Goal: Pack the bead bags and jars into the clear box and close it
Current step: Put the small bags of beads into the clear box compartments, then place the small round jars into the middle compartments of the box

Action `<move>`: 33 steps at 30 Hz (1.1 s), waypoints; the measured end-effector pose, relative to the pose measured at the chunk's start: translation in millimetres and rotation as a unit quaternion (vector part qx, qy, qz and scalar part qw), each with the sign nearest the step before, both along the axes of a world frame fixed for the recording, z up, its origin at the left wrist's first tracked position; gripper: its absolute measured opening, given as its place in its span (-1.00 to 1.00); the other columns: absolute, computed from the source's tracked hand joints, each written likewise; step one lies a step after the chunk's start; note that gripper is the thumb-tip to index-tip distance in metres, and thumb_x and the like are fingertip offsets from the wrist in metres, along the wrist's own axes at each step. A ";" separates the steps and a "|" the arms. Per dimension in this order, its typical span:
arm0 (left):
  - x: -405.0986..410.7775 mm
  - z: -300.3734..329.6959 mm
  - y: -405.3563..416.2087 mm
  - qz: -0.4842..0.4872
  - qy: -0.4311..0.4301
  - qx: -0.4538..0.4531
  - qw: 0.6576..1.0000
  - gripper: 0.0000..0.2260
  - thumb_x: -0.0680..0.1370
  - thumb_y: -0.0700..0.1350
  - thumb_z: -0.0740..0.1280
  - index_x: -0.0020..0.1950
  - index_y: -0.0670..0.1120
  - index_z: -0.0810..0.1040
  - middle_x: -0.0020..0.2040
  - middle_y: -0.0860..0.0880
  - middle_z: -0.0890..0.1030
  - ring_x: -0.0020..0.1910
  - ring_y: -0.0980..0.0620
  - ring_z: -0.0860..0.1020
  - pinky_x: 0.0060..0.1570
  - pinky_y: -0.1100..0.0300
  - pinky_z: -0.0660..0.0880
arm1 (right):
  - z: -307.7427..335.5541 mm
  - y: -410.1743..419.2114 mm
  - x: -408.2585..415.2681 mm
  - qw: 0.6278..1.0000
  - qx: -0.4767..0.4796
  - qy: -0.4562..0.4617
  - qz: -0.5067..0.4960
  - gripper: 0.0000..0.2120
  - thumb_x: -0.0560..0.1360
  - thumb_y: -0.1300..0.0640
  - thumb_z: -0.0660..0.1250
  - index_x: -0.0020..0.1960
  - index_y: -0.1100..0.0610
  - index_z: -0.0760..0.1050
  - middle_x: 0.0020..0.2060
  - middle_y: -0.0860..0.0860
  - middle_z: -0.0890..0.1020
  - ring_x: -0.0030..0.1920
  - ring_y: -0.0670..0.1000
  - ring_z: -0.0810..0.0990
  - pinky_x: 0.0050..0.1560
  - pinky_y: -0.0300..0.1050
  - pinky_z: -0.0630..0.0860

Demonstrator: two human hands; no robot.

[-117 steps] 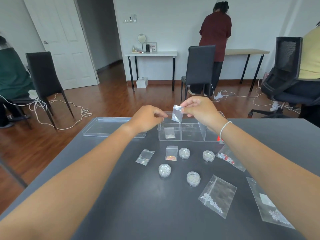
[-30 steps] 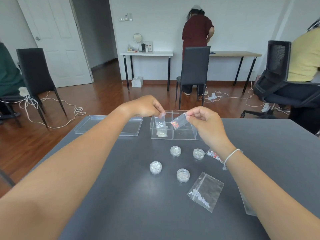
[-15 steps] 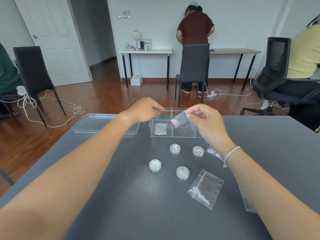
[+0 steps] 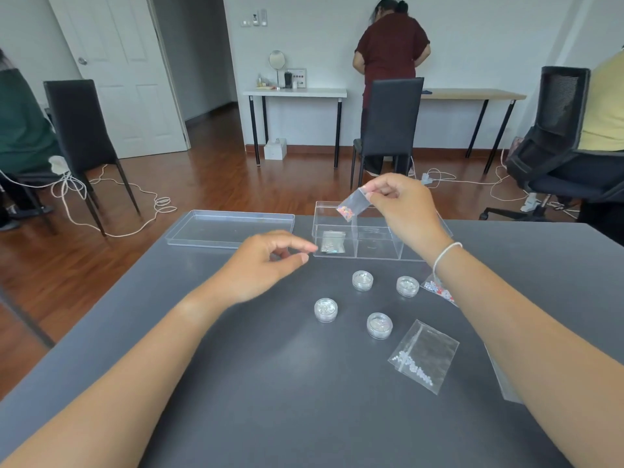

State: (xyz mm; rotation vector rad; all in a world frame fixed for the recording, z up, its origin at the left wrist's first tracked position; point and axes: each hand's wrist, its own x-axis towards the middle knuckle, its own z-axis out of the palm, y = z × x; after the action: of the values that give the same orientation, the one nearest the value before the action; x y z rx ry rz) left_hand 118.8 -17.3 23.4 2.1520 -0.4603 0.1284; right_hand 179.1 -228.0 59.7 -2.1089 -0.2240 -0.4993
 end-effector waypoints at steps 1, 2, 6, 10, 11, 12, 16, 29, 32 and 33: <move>-4.1 -1.9 -0.5 -0.014 0.005 0.003 1.000 -0.84 0.49 -0.15 0.33 -0.05 0.11 0.61 -0.04 0.14 0.60 -0.13 0.07 0.49 -0.14 0.55 0.33 | 1.7 2.7 4.0 1.000 -0.021 0.004 0.000 -0.85 0.44 0.22 0.28 -0.17 0.02 0.59 -0.21 -0.06 0.60 -0.07 0.01 0.56 0.20 0.15 0.40; -7.1 -4.0 -1.5 -0.029 0.011 0.006 0.999 -0.85 0.49 -0.14 0.33 -0.06 0.11 0.61 -0.05 0.16 0.60 -0.16 0.10 0.49 -0.15 0.54 0.34 | 3.0 5.1 8.0 0.999 -0.043 0.008 0.000 -0.84 0.45 0.21 0.28 -0.18 0.01 0.59 -0.22 -0.06 0.60 -0.05 0.01 0.56 0.21 0.18 0.39; -11.2 -10.0 -7.3 -0.072 0.030 0.023 0.997 -0.85 0.45 -0.11 0.38 -0.04 0.12 0.61 -0.09 0.18 0.58 -0.24 0.22 0.49 -0.22 0.45 0.37 | 4.1 13.3 19.4 0.990 -0.141 0.032 -0.004 -0.79 0.48 0.18 0.22 -0.19 -0.04 0.59 -0.21 -0.09 0.59 0.03 0.01 0.53 0.20 0.02 0.26; -13.6 -14.2 -10.7 -0.103 0.059 0.044 0.992 -0.80 0.39 -0.01 0.44 -0.02 0.20 0.60 -0.06 0.20 0.56 -0.16 0.24 0.46 -0.21 0.44 0.36 | 2.3 20.6 24.8 0.971 -0.233 0.060 0.018 -0.76 0.49 0.21 0.20 -0.16 0.00 0.62 -0.04 -0.05 0.67 0.09 0.06 0.51 0.15 0.03 0.17; -14.4 -14.5 -11.2 -0.110 0.065 0.048 0.991 -0.78 0.37 0.02 0.45 -0.02 0.22 0.59 -0.05 0.20 0.55 -0.14 0.25 0.46 -0.20 0.45 0.35 | 1.5 22.3 25.6 0.965 -0.252 0.064 0.024 -0.76 0.49 0.21 0.20 -0.15 0.00 0.62 -0.02 -0.04 0.67 0.10 0.08 0.51 0.15 0.04 0.17; -15.1 -14.7 -11.8 -0.115 0.069 0.051 0.990 -0.77 0.35 0.04 0.46 -0.02 0.24 0.58 -0.04 0.19 0.54 -0.13 0.26 0.45 -0.19 0.46 0.34 | 0.7 23.8 26.5 0.960 -0.268 0.068 0.030 -0.77 0.49 0.20 0.20 -0.14 0.00 0.62 -0.01 -0.03 0.67 0.11 0.08 0.51 0.15 0.04 0.17; -16.1 -15.6 -13.5 -0.121 0.067 0.078 0.987 -0.73 0.32 0.01 0.49 -0.03 0.25 0.58 -0.05 0.19 0.54 -0.13 0.26 0.44 -0.18 0.51 0.31 | -4.6 29.1 30.2 0.946 -0.311 0.085 0.044 -0.72 0.49 0.24 0.18 -0.14 -0.02 0.62 -0.03 -0.02 0.68 0.09 0.09 0.52 0.12 0.01 0.16; -11.1 -20.1 -12.1 -0.115 0.052 0.095 0.987 -0.78 0.35 -0.03 0.47 -0.08 0.23 0.59 -0.13 0.18 0.54 -0.17 0.25 0.44 -0.22 0.51 0.31 | -17.4 10.0 -4.0 0.948 -0.304 -0.062 0.068 -0.76 0.54 0.16 0.15 0.01 0.00 0.59 0.01 -0.01 0.64 0.08 0.10 0.42 0.11 0.00 0.17; -9.4 -21.6 -11.9 -0.114 0.047 0.095 0.988 -0.78 0.35 -0.02 0.47 -0.07 0.23 0.59 -0.15 0.22 0.54 -0.17 0.25 0.44 -0.22 0.51 0.31 | -27.4 -1.8 -25.8 0.950 -0.285 -0.080 0.096 -0.83 0.52 0.11 0.22 0.00 0.01 0.58 -0.07 -0.05 0.65 0.04 0.06 0.44 0.09 -0.05 0.16; -9.1 -22.1 -11.8 -0.112 0.046 0.096 0.988 -0.78 0.35 -0.01 0.47 -0.07 0.23 0.59 -0.15 0.24 0.54 -0.17 0.25 0.45 -0.22 0.51 0.31 | -31.1 -6.0 -31.8 0.952 -0.279 -0.076 0.105 -0.85 0.50 0.09 0.24 0.00 0.01 0.57 -0.09 -0.08 0.64 0.03 0.04 0.44 0.08 -0.07 0.16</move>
State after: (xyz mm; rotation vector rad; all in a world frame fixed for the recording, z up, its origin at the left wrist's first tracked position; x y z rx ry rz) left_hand 109.8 -29.1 1.3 2.2647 -0.6812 -0.1460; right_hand 147.3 -234.0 28.6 -2.5519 -0.7433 -0.5110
